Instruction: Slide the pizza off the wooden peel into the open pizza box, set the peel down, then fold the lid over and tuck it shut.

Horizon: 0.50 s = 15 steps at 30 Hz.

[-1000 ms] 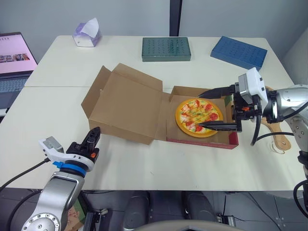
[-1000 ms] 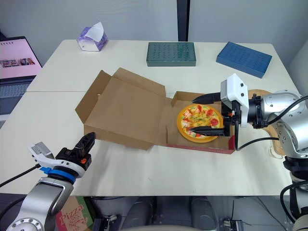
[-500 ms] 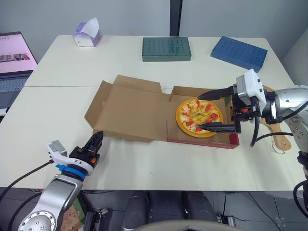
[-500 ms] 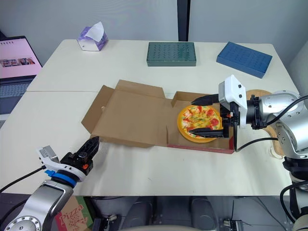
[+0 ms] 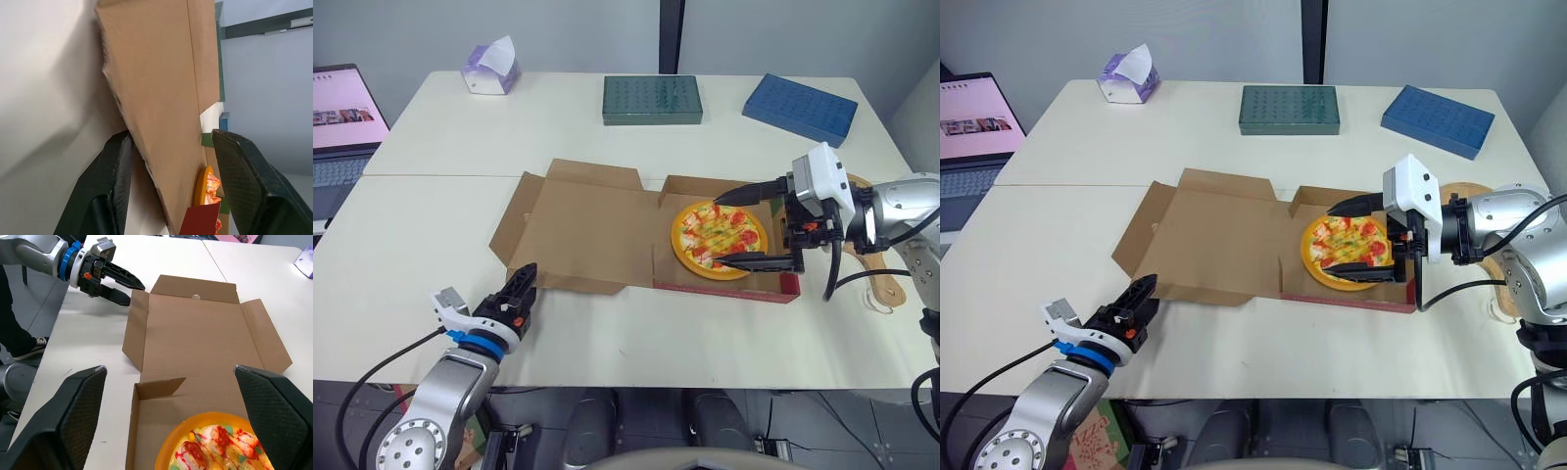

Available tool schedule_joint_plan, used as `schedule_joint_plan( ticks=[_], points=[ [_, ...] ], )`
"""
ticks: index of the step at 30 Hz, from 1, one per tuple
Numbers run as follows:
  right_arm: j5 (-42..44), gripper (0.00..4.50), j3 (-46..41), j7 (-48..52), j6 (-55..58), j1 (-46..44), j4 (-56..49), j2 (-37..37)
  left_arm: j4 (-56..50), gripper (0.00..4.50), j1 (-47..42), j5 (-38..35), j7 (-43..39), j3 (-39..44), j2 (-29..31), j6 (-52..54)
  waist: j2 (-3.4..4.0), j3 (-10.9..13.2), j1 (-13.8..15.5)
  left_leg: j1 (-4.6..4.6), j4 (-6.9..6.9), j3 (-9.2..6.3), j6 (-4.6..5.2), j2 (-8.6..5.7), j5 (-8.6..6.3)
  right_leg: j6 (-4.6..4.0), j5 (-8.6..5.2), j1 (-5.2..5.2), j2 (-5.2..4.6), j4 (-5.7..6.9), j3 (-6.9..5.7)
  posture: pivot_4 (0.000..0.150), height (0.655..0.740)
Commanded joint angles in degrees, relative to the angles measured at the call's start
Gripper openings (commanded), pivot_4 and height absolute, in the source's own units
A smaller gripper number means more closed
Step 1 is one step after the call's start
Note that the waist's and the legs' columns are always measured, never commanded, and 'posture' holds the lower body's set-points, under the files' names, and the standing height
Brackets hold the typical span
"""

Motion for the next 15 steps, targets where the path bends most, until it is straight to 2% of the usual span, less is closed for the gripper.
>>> schedule_joint_plan(
  ticks=[1, 5, 10, 15],
  points=[
    [1.0, 4.5, -1.3, 0.4, 0.0, -1.3, -1.4, -0.8, -1.0, 2.61, -1.3, 0.2, 1.2, -0.2, -0.7, -0.5, -0.01, 0.0, 0.0, 0.0, 0.0, -0.01, 0.0, 0.0, 0.0, 0.0, 0.0, 0.0, 0.0, 0.0, -0.01, 0.15, 0.74],
    [0.9, 4.5, -1.6, 0.5, 0.2, -1.2, -1.6, -0.9, -0.5, 1.73, -2.9, 1.5, 2.5, -0.3, -1.7, -0.9, -0.01, 0.0, 0.0, 0.0, 0.0, 0.0, 0.0, 0.0, 0.0, 0.01, 0.01, 0.0, 0.0, 0.0, 0.0, 0.15, 0.74],
    [1.0, 4.5, -1.8, 0.3, 0.5, -1.0, -1.8, -1.0, -0.8, 0.12, -3.1, 2.7, 3.3, -0.7, -2.5, -0.6, -0.02, 0.0, 0.0, -0.01, 0.0, 0.0, 0.0, 0.0, 0.0, 0.03, 0.01, 0.0, 0.0, 0.0, 0.0, 0.15, 0.74],
    [0.0, 4.5, -1.6, -0.4, -0.2, -0.8, -1.6, -0.6, -1.5, 0.04, -2.5, 3.0, 3.4, -0.3, -1.9, -0.1, -0.02, 0.0, 0.0, -0.01, 0.0, 0.0, 0.0, 0.0, 0.0, 0.03, 0.01, 0.0, 0.0, -0.01, 0.0, 0.15, 0.74]
  ],
)
